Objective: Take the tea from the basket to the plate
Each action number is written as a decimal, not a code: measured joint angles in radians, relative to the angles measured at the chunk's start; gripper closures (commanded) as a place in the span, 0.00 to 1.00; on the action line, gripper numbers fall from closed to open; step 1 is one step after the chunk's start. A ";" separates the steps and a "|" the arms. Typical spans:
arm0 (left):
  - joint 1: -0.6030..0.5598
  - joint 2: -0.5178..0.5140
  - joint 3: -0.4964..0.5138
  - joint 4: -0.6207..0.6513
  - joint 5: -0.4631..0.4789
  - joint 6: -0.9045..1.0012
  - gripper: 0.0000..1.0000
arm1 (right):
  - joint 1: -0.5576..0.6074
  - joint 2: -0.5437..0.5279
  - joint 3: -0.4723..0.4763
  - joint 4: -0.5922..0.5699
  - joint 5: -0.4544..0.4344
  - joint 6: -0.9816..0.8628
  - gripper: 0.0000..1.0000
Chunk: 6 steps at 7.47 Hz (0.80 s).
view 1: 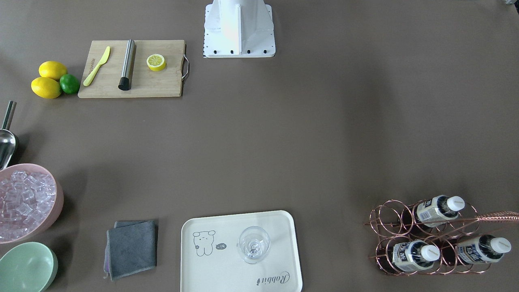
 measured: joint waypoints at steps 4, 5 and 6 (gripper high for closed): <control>0.000 -0.007 -0.002 -0.005 0.001 0.007 0.02 | -0.001 0.003 0.002 0.000 -0.001 -0.001 0.00; 0.000 -0.029 -0.001 -0.007 0.001 0.016 0.02 | -0.001 0.007 0.003 0.000 0.000 0.000 0.00; 0.000 -0.050 0.001 -0.007 0.003 0.044 0.02 | 0.000 0.009 0.003 0.000 0.000 0.000 0.00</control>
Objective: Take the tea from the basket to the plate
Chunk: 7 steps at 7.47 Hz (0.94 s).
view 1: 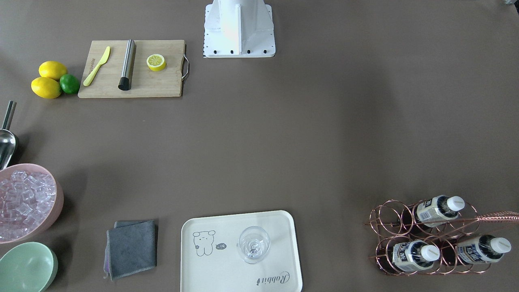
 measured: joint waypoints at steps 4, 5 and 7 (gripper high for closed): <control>-0.013 -0.122 0.013 0.004 0.092 0.306 0.02 | 0.000 0.002 0.004 0.000 0.001 0.000 0.00; -0.024 -0.150 0.011 0.004 0.096 0.341 0.02 | 0.000 0.003 0.004 0.000 0.002 0.000 0.00; -0.031 -0.214 0.011 0.001 0.102 0.370 0.02 | 0.001 0.003 0.005 0.000 0.003 0.000 0.00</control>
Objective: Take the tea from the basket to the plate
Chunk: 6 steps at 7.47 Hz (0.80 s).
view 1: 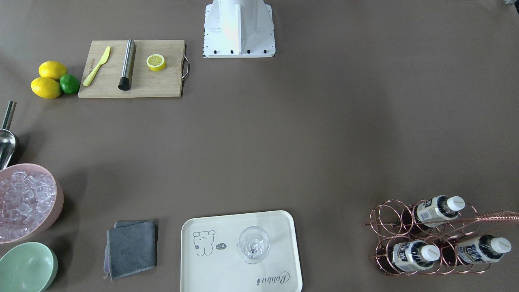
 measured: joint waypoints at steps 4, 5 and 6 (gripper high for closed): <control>0.043 -0.184 0.011 0.002 -0.015 0.197 0.02 | 0.000 0.000 -0.002 0.000 0.000 0.000 0.00; 0.078 -0.232 0.029 0.000 -0.021 0.234 0.02 | -0.001 0.000 -0.002 0.000 0.000 0.000 0.00; 0.107 -0.272 0.053 -0.003 -0.024 0.260 0.02 | -0.001 0.000 -0.002 0.000 0.000 0.000 0.00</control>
